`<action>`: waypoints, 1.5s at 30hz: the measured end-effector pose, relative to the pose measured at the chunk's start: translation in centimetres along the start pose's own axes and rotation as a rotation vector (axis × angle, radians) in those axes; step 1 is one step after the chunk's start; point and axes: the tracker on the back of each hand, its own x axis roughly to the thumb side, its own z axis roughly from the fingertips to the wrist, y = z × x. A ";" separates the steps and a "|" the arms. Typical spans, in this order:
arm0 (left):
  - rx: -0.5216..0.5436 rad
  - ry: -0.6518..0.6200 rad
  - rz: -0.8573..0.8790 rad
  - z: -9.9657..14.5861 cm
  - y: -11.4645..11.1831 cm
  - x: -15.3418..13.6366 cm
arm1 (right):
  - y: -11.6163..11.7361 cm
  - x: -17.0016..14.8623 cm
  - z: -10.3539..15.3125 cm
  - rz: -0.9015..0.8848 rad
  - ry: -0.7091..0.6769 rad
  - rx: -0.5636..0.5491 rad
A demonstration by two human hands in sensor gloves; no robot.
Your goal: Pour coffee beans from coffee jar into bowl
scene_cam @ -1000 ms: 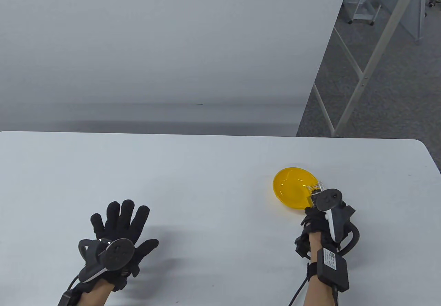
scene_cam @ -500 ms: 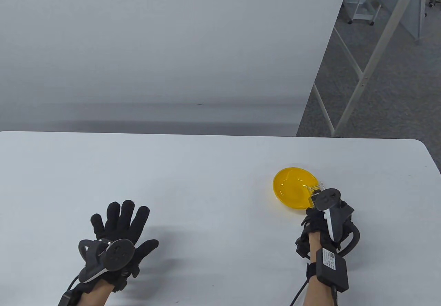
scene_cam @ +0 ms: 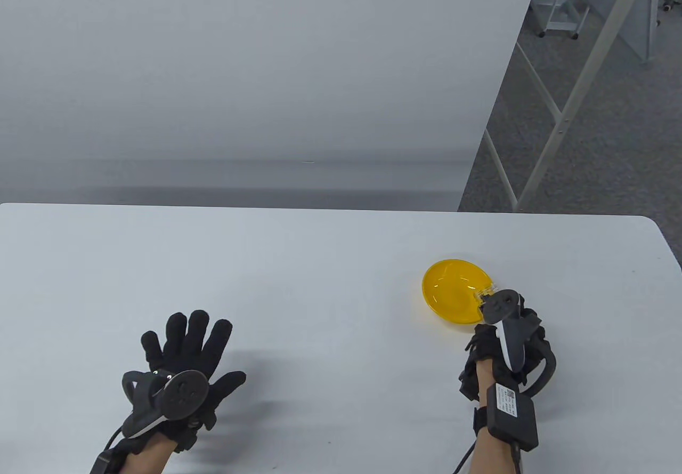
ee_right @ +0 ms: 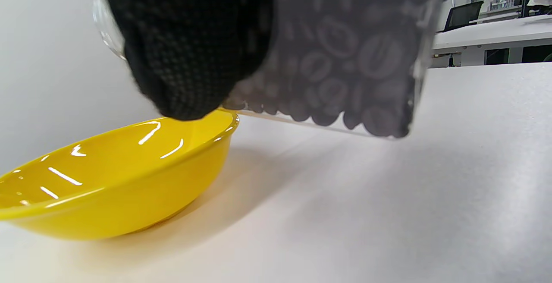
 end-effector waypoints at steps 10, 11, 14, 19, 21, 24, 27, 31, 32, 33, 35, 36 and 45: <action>-0.003 0.000 -0.001 0.0 0.0 0.0 | 0.5 0.4 0.1 0.040 -0.005 -0.007; -0.002 0.000 -0.001 0.0 0.0 0.0 | 0.5 0.3 0.2 0.043 -0.006 -0.006; -0.003 -0.001 -0.002 0.0 0.0 0.0 | 0.4 0.3 0.2 0.055 -0.003 -0.008; -0.003 0.000 -0.003 0.0 0.0 0.0 | 0.3 0.4 0.3 0.078 -0.006 -0.020; -0.003 0.000 -0.002 0.0 0.0 0.0 | 0.3 0.4 0.3 0.086 -0.006 -0.020; -0.003 -0.002 -0.003 0.0 -0.1 0.0 | 0.2 0.5 0.3 0.097 -0.007 -0.024; -0.005 -0.002 -0.003 0.0 -0.1 0.1 | 0.2 0.5 0.3 0.104 -0.010 -0.028; -0.004 -0.002 -0.003 0.0 -0.1 0.1 | 0.2 0.6 0.3 0.111 -0.012 -0.030; -0.004 -0.002 -0.002 0.0 -0.1 0.1 | 0.2 0.6 0.3 0.110 -0.012 -0.030; -0.004 -0.002 -0.002 0.0 -0.1 0.1 | 0.3 0.6 0.3 0.110 -0.012 -0.031; -0.004 -0.001 -0.002 0.0 -0.1 0.1 | 0.3 0.6 0.3 0.111 -0.013 -0.031; -0.004 -0.002 -0.003 0.0 -0.1 0.1 | 0.3 0.6 0.3 0.112 -0.013 -0.031; -0.008 -0.002 -0.005 0.0 -0.1 0.1 | 0.1 0.6 0.4 0.148 -0.008 -0.044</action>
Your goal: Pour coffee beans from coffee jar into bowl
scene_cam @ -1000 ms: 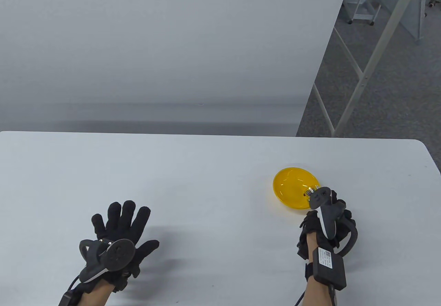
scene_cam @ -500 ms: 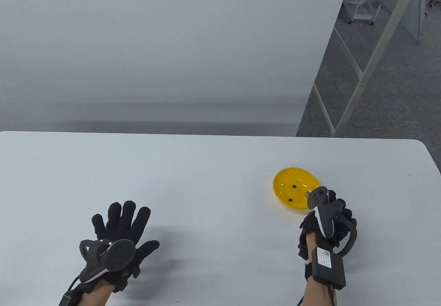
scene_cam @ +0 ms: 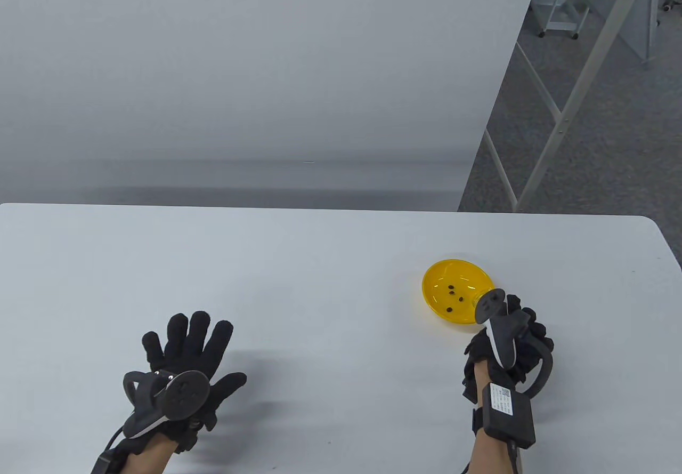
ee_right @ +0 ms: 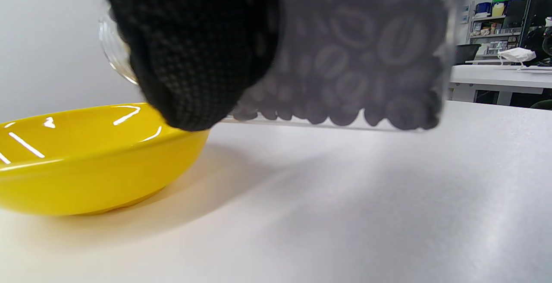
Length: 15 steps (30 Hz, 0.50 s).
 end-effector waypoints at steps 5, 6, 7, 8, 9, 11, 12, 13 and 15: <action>-0.001 -0.001 -0.001 0.0 0.0 0.0 | 0.0 0.1 0.1 0.029 -0.010 -0.011; -0.002 0.000 0.000 0.0 0.0 0.0 | 0.1 0.1 0.1 0.032 -0.013 -0.011; -0.002 0.000 0.001 0.0 0.0 0.0 | 0.1 0.1 0.1 0.035 -0.014 -0.009; -0.002 -0.001 0.000 0.0 0.0 0.0 | 0.1 0.1 0.1 0.030 -0.014 -0.009; -0.002 -0.001 0.000 0.0 0.0 0.0 | 0.1 0.1 0.1 0.022 -0.014 -0.007; -0.003 0.000 -0.002 0.0 0.0 0.0 | 0.2 0.2 0.2 0.042 -0.013 -0.011; -0.003 0.000 -0.004 0.0 0.0 0.0 | 0.2 0.2 0.2 0.044 -0.013 -0.011; -0.004 0.000 -0.005 0.0 0.0 0.0 | 0.2 0.2 0.2 0.038 -0.014 -0.008; -0.004 0.000 -0.002 0.0 0.0 0.0 | 0.2 0.3 0.2 0.057 -0.014 -0.016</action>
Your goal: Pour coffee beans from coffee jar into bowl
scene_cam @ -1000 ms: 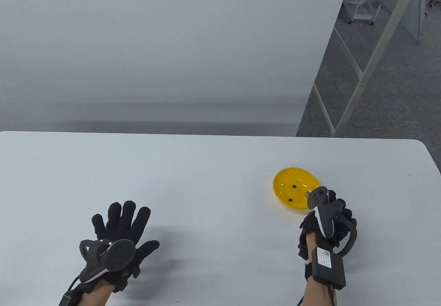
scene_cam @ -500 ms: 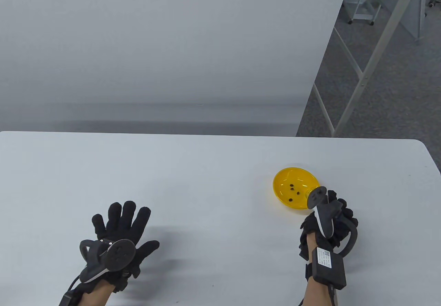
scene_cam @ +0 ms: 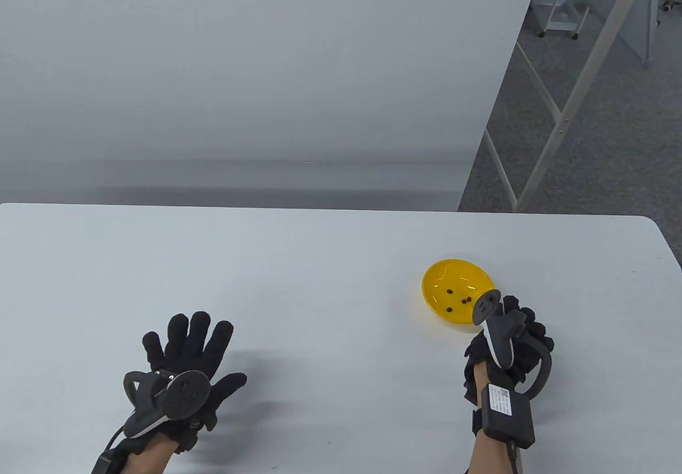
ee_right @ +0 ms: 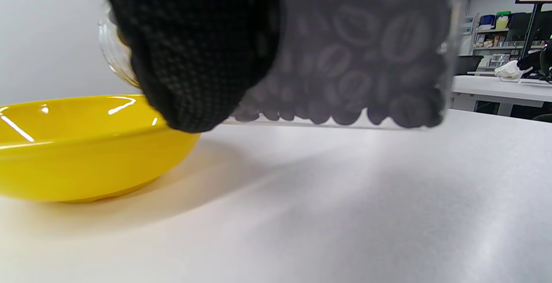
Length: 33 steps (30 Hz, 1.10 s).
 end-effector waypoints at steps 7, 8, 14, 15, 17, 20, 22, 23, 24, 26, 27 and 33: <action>-0.002 0.000 -0.002 0.0 0.0 0.0 | -0.1 -0.4 -0.1 -0.074 0.002 0.015; -0.002 0.000 -0.003 0.0 0.0 0.0 | -0.1 -0.5 -0.2 -0.086 0.001 0.018; -0.007 -0.001 -0.005 0.0 0.0 0.0 | -0.1 -1.4 -0.4 -0.188 0.004 0.033; -0.007 -0.001 -0.005 0.0 0.0 0.0 | 0.0 -1.6 -0.5 -0.198 0.002 0.037; -0.008 -0.002 -0.006 0.0 0.0 0.1 | 0.0 -1.9 -0.6 -0.224 0.000 0.044; -0.008 -0.003 -0.008 0.0 -0.1 0.1 | 0.2 -2.4 -0.7 -0.267 0.006 0.049; -0.008 -0.004 -0.009 0.0 -0.1 0.1 | 0.3 -2.8 -0.8 -0.304 0.011 0.050; -0.007 -0.004 -0.009 0.0 -0.1 0.1 | 0.4 -3.0 -0.8 -0.320 0.014 0.050; -0.006 -0.004 -0.009 0.0 -0.1 0.1 | 0.4 -3.1 -0.9 -0.329 0.017 0.049; -0.002 -0.005 -0.003 0.0 0.0 0.1 | 0.4 -3.4 -1.0 -0.346 0.026 0.048; 0.001 -0.007 -0.002 0.0 0.0 0.1 | 0.5 -3.6 -1.0 -0.360 0.028 0.053; 0.025 -0.021 0.007 0.1 0.0 0.3 | 0.7 -4.7 -1.2 -0.444 0.066 0.050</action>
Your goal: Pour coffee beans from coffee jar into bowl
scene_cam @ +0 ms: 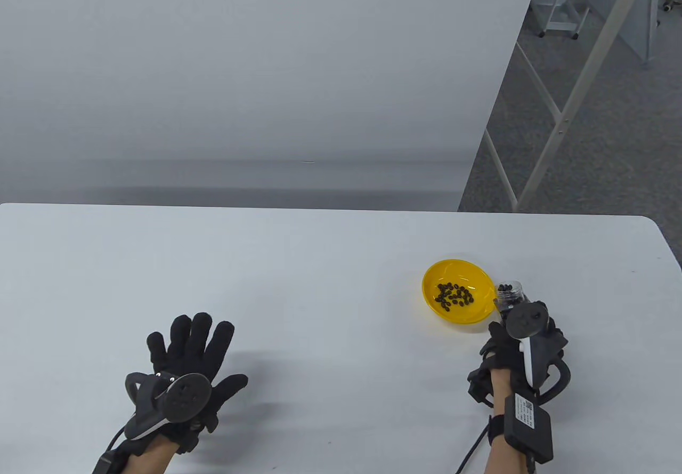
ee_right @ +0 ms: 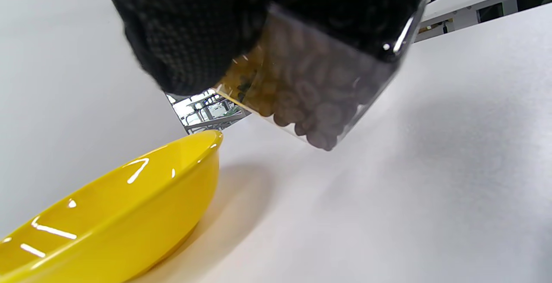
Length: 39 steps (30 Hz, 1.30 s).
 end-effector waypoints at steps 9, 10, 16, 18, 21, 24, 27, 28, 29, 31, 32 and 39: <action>0.001 0.002 0.006 0.0 -0.1 0.1 | 0.5 -2.0 -0.9 -0.124 0.058 0.018; -0.004 0.002 0.008 0.0 -0.2 0.1 | 0.5 -2.2 -1.0 -0.133 0.067 0.022; -0.018 -0.004 -0.003 0.0 -0.5 0.3 | 0.5 -3.3 -1.8 -0.212 0.112 0.050; -0.022 -0.006 -0.007 0.0 -0.6 0.3 | 0.7 -3.8 -2.1 -0.240 0.127 0.063; -0.030 -0.006 -0.010 0.0 -0.7 0.4 | 0.8 -4.5 -2.6 -0.281 0.149 0.089; -0.034 -0.007 -0.009 0.0 -0.8 0.5 | 1.1 -5.4 -3.1 -0.326 0.179 0.118; -0.039 -0.016 -0.010 -0.1 -1.0 0.6 | 1.2 -6.1 -3.6 -0.363 0.208 0.129; -0.041 -0.017 -0.012 -0.1 -1.1 0.6 | 1.2 -6.2 -3.7 -0.369 0.214 0.134; -0.043 -0.017 -0.013 -0.1 -1.2 0.7 | 1.3 -6.5 -3.8 -0.379 0.222 0.141; -0.046 -0.015 -0.013 -0.2 -1.2 0.7 | 1.4 -6.9 -4.0 -0.392 0.240 0.149; -0.047 -0.013 -0.010 -0.2 -1.3 0.7 | 1.5 -7.1 -4.2 -0.406 0.252 0.158; -0.056 -0.011 -0.006 -0.3 -1.4 0.8 | 1.9 -7.8 -4.6 -0.416 0.299 0.182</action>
